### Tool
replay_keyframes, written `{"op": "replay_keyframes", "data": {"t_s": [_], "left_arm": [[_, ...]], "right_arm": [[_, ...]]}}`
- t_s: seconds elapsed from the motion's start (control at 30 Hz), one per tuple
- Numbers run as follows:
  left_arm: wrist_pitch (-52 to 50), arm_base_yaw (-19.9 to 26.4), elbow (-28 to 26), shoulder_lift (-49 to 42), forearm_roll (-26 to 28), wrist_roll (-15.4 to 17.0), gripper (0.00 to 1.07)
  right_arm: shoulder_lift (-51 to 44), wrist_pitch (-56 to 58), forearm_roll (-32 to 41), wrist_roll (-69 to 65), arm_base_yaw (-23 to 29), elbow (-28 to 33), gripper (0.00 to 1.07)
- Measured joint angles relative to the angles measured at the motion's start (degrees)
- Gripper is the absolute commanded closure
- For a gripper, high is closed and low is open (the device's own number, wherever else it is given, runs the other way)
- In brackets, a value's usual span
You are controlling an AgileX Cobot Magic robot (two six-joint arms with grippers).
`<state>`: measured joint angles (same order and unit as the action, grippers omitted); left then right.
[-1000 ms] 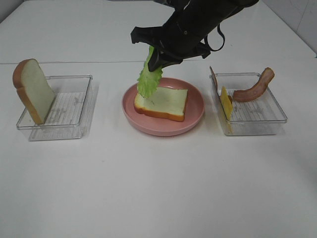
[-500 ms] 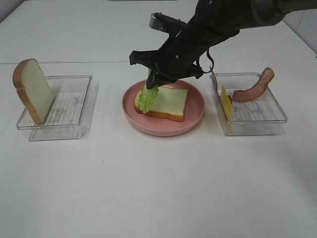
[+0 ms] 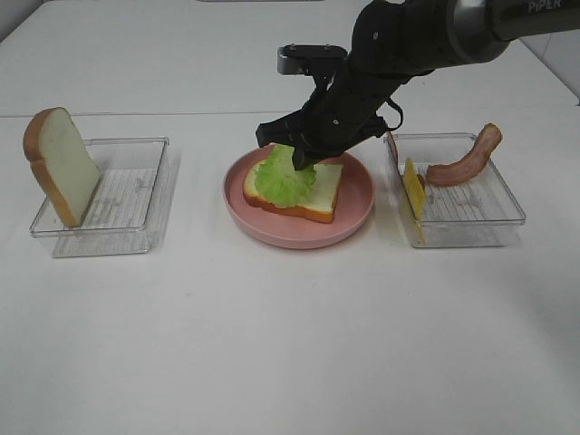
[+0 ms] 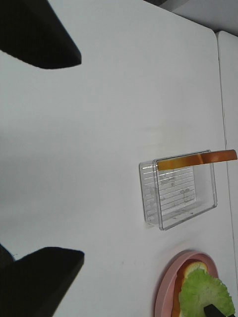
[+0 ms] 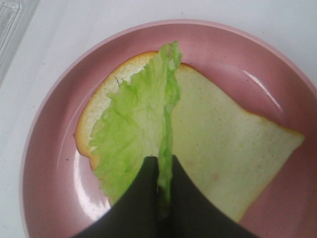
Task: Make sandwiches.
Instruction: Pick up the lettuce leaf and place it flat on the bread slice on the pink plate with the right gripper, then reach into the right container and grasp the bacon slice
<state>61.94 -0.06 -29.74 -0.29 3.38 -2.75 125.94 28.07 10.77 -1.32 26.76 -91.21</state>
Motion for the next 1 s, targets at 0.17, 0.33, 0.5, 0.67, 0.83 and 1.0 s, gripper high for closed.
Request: {"op": "replay_keyframes", "data": {"t_s": [0.17,0.33,0.5,0.67,0.83,1.0], "left_arm": [[0.0,0.0,0.0,0.0,0.0,0.0,0.17],[0.0,0.0,0.0,0.0,0.0,0.0,0.17],[0.0,0.0,0.0,0.0,0.0,0.0,0.17],[0.0,0.0,0.0,0.0,0.0,0.0,0.17],[0.0,0.0,0.0,0.0,0.0,0.0,0.17],[0.0,0.0,0.0,0.0,0.0,0.0,0.17]], "right_arm": [[0.0,-0.23,-0.8,0.0,0.0,0.0,0.74],[0.0,-0.8,-0.97,0.34,0.0,0.0,0.08],[-0.11,-0.8,-1.2,4.81,0.0,0.0,0.09],[-2.18,-0.74,-1.55,7.79,0.0,0.0,0.09],[-5.16,-0.86,-4.64,8.19,0.0,0.0,0.09],[-10.26,1.38,-9.11,8.31,0.0,0.0,0.09]]}}
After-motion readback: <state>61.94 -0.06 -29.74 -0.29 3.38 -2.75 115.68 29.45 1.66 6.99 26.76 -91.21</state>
